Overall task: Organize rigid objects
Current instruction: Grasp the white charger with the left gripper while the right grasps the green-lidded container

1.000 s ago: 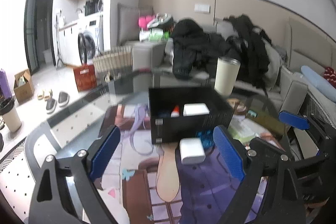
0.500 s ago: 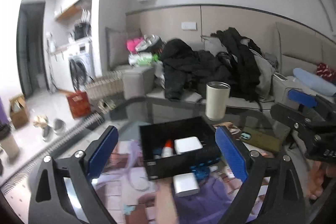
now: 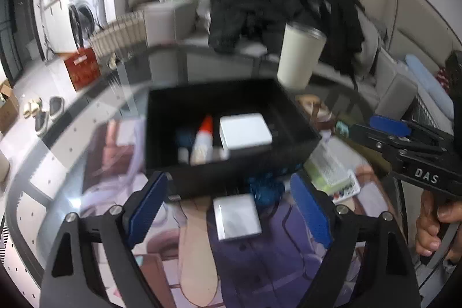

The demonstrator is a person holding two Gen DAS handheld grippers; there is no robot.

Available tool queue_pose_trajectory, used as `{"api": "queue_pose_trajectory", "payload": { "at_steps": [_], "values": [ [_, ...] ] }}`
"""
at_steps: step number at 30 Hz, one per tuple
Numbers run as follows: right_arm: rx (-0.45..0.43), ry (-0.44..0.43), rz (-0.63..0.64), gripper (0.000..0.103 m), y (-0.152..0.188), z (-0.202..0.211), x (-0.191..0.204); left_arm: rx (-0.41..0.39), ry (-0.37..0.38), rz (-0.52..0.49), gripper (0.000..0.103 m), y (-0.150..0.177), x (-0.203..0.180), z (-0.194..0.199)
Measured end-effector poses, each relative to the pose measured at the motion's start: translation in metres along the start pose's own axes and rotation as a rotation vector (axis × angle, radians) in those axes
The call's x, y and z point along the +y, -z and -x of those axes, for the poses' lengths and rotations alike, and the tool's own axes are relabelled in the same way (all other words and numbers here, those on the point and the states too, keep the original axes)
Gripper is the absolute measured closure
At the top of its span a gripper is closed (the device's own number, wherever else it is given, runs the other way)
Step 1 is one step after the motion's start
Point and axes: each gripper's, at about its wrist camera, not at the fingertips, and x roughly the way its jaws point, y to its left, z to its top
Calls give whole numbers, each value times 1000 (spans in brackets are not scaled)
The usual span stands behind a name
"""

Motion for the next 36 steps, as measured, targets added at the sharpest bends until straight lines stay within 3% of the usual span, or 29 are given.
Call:
{"api": "queue_pose_trajectory", "payload": {
  "at_steps": [6, 16, 20, 24, 30, 36],
  "values": [
    [158, -32, -17, 42, 12, -47, -1, 151, 35, 15, 25, 11, 1, -38],
    [271, -39, -30, 42, 24, -89, 2, 243, 34, 22, 31, 21, -6, -65],
    [276, -26, -10, 42, 27, -95, 6, 237, 17, 11, 33, 22, -8, -65],
    [278, -36, -20, 46, 30, -94, 4, 230, 19, -3, 62, 20, -10, -63],
    [267, -49, -30, 47, 37, -82, 6, 217, 34, 2, 62, 21, -4, -57],
    [228, -76, -57, 47, 42, -55, 7, 139, 41, -15, 62, 26, -7, -29]
  ]
}}
